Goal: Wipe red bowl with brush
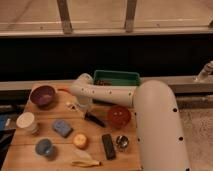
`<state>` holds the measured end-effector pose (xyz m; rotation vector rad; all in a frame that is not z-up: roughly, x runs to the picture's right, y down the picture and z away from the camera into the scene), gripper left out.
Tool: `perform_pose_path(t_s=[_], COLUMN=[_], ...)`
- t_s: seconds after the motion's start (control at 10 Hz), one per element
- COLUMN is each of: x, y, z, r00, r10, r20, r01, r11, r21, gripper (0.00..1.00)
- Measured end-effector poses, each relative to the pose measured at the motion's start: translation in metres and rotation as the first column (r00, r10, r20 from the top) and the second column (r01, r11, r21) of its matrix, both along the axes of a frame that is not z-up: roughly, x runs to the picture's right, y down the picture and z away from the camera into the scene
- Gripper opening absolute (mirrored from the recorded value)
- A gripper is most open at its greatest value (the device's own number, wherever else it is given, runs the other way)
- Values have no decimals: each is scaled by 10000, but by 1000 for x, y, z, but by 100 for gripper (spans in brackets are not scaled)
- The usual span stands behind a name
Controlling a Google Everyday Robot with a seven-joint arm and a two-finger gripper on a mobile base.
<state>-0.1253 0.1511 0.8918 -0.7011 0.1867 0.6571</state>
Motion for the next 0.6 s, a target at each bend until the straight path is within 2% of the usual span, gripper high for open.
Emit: perform_pose_path(t_s=[0.3, 0.6], x=[-3, -5], y=[-2, -25], z=[-10, -43], r00=[9995, 9961], r10=[-274, -842], r20=[130, 278], r01=[271, 813], r11=[9994, 9924], r21=[216, 927], gripper=[0, 0])
